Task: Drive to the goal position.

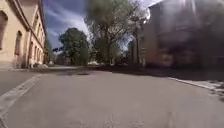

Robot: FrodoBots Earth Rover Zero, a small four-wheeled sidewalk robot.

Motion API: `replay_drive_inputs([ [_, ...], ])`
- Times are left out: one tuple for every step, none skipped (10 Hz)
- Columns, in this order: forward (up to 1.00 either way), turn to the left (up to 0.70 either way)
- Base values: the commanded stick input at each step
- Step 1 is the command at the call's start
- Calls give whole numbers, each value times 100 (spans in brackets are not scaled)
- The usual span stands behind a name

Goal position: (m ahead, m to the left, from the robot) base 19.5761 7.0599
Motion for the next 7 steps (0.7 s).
replay_drive_inputs([
  [70,40],
  [70,40],
  [70,40],
  [70,40],
  [70,39],
  [70,34],
  [70,31],
])
